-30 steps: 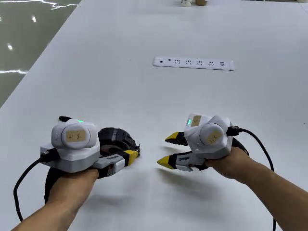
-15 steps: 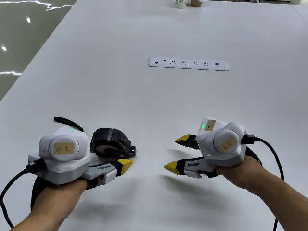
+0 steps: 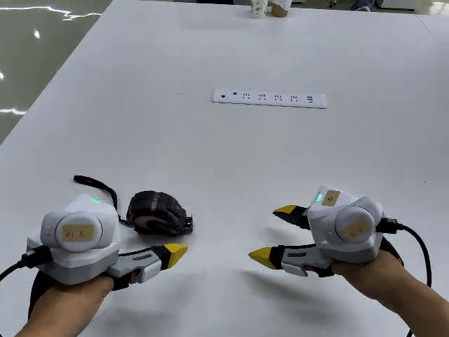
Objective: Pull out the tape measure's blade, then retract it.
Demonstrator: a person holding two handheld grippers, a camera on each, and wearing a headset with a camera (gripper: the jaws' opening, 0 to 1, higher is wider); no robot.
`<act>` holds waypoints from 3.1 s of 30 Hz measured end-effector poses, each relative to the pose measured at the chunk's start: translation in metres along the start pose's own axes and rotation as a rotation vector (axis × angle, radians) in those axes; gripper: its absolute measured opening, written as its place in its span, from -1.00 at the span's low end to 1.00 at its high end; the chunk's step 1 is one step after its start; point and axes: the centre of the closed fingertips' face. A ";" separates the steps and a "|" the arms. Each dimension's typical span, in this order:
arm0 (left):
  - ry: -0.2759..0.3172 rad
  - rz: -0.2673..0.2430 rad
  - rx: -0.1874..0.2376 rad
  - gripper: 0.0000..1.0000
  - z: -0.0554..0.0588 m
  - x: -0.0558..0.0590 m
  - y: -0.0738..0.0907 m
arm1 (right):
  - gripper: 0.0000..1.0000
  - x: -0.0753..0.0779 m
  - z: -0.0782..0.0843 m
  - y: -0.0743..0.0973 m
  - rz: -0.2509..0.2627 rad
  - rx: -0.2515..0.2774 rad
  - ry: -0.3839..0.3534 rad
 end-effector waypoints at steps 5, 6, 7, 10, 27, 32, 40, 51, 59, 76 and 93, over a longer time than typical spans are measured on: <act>-0.020 0.009 0.009 0.55 0.000 0.001 0.004 | 0.08 0.000 0.002 0.008 0.020 0.014 -0.027; -0.021 0.009 0.013 0.56 -0.001 0.001 0.004 | 0.10 0.000 0.002 0.010 0.023 0.022 -0.034; -0.022 0.010 0.017 0.57 -0.001 0.001 0.004 | 0.13 0.001 0.002 0.011 0.024 0.027 -0.041; -0.025 0.017 0.024 0.65 0.000 0.003 0.007 | 0.24 0.001 0.005 0.015 0.041 0.030 -0.060; -0.059 0.098 0.099 0.87 -0.006 0.014 0.020 | 0.46 -0.005 0.007 0.038 0.069 0.139 -0.129; -0.084 0.111 0.109 0.91 -0.005 0.014 0.024 | 0.55 -0.009 0.013 0.043 0.071 0.142 -0.127; -0.074 0.145 0.120 0.95 -0.003 0.016 0.027 | 0.64 -0.008 0.016 0.054 0.110 0.166 -0.151; -0.082 0.161 0.118 0.98 -0.003 0.023 0.028 | 0.78 -0.009 0.013 0.059 0.135 0.180 -0.146; -0.073 0.179 0.134 0.98 -0.010 0.027 0.028 | 0.90 -0.010 0.009 0.059 0.138 0.199 -0.171; -0.079 0.186 0.147 0.98 -0.012 0.029 0.032 | 0.98 -0.013 0.009 0.062 0.139 0.194 -0.174; -0.096 0.199 0.139 0.98 -0.013 0.030 0.034 | 0.98 -0.013 0.013 0.066 0.150 0.185 -0.184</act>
Point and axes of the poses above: the centre of the closed fingertips' face, and the gripper's own axes: y roughly backward along the fingers, x roughly to its right, z roughly out of its underside, and after that the axes turned 1 degree about y, right-handed
